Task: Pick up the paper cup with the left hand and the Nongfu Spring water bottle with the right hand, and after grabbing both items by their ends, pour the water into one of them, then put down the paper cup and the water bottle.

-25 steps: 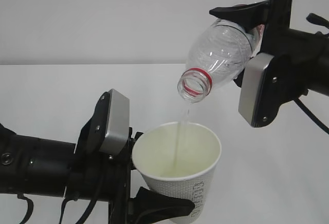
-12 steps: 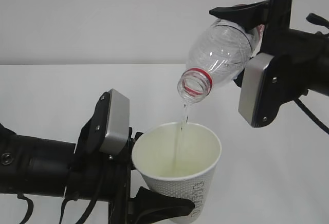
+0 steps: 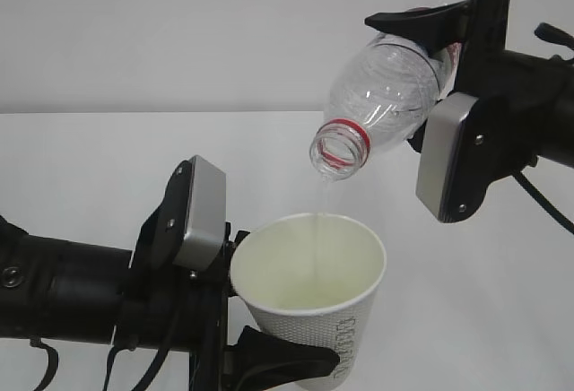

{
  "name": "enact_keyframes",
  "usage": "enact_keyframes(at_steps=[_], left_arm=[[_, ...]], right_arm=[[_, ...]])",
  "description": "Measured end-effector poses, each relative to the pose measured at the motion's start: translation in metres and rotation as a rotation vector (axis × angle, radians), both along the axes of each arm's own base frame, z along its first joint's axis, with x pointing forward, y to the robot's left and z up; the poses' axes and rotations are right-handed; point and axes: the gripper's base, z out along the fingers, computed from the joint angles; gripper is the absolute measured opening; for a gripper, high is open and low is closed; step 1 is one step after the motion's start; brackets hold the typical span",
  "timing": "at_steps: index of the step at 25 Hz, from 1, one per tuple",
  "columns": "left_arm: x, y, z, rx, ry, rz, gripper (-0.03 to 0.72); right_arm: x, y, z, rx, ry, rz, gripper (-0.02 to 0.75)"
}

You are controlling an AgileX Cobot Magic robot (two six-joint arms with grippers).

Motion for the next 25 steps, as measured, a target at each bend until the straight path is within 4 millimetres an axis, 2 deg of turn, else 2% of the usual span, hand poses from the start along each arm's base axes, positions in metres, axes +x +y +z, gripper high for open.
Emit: enact_keyframes(at_steps=[25], left_arm=[[0.0001,0.0001,-0.0001,0.002,0.0,0.001,0.507]], right_arm=[[0.0,0.0,0.0,0.0,0.0,0.0,0.521]])
